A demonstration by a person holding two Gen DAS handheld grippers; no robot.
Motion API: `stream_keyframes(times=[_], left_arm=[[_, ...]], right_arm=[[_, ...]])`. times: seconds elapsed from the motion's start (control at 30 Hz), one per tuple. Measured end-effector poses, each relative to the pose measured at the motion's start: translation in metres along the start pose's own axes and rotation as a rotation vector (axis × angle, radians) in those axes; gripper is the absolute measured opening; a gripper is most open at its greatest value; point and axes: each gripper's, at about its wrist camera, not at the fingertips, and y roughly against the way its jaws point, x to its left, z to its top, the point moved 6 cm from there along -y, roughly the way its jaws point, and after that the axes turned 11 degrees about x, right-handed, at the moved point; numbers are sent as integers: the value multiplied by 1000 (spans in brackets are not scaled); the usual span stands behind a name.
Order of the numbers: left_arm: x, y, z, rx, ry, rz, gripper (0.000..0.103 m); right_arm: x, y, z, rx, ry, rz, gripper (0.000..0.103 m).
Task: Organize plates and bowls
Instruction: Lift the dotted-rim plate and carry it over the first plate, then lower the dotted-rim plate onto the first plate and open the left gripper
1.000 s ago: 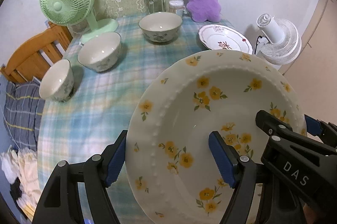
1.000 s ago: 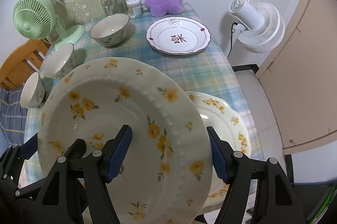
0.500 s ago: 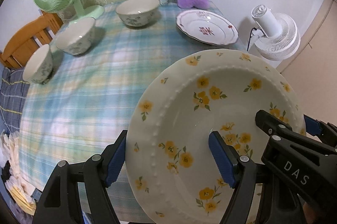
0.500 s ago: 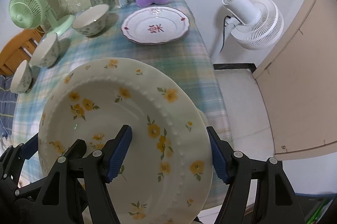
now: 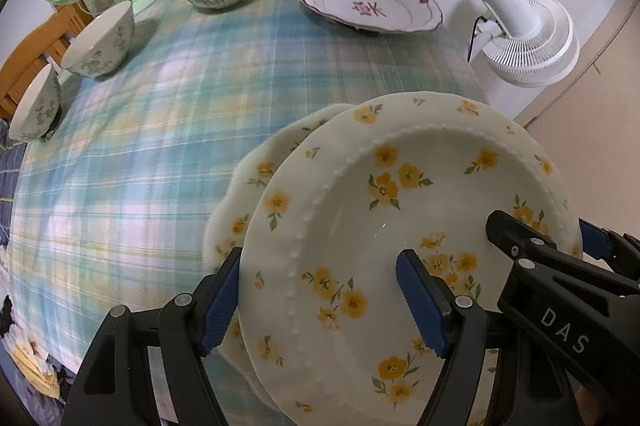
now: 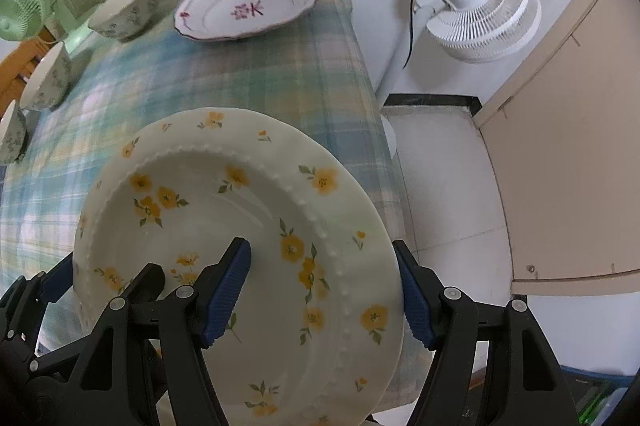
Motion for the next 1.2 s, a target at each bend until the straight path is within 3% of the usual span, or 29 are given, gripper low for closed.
stream_keyframes(times=[0.3,0.63,1.1,1.2], left_arm=[[-1,-14,5,31,26,2,77],[-2,-17,5,9,35,33,78],[-12,-12,2,12,-5,125,84],[-12,-8,-3,22,-18,111,86]], right_arm=[[-4,-17,4,25,14,-2,73],[-2,-25,7,44,21,2,73],[-3,-16,-1,30,69,-35,72],[-4,-10,-9,30,75,-29,72]])
